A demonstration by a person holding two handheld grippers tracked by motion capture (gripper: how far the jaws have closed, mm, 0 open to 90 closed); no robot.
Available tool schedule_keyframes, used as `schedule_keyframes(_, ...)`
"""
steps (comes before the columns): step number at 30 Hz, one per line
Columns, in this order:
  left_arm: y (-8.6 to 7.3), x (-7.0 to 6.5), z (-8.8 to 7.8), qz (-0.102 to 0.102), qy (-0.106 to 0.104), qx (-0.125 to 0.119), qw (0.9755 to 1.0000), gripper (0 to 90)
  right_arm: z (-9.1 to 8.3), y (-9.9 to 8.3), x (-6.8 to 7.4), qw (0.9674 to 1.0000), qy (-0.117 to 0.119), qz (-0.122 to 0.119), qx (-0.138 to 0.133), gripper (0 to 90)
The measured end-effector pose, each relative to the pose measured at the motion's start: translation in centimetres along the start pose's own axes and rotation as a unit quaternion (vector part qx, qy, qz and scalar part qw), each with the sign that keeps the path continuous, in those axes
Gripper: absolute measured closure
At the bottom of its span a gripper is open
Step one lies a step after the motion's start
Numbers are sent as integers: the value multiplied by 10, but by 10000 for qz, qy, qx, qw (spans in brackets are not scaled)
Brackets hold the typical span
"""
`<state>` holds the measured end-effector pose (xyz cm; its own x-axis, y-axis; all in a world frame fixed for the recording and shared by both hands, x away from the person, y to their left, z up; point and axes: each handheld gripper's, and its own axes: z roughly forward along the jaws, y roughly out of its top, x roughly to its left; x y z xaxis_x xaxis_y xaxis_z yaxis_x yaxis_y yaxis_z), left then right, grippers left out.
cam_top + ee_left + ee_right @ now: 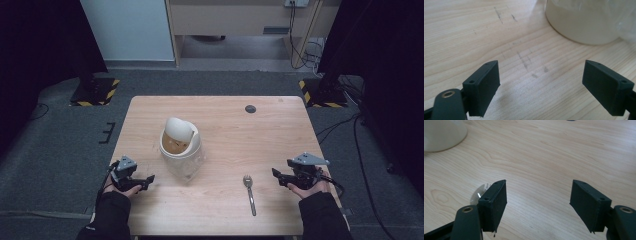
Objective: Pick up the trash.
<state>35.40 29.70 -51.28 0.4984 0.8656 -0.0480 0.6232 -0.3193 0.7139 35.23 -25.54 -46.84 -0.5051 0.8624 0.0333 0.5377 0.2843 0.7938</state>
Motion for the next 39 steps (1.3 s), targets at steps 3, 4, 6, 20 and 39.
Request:
schedule_keyframes(3,2,-2,2,72,-47,47,10000,143,-2,6,6,9999,81,-26,-95,294)
schedule_keyframes(4,2,-2,2,86,-54,50,9999,143,-3,8,8,9999,91,-53,-122,294)
schedule_keyframes(6,3,-2,2,90,-58,36,9999,143,-4,11,14,9996,178,-46,-206,296)
schedule_keyframes(20,5,-1,1,48,-95,-2,9999,143,14,8,56,9986,532,-53,42,336)
schedule_keyframes(39,5,0,1,26,-84,36,10000,145,42,-9,75,9950,500,-157,846,415)
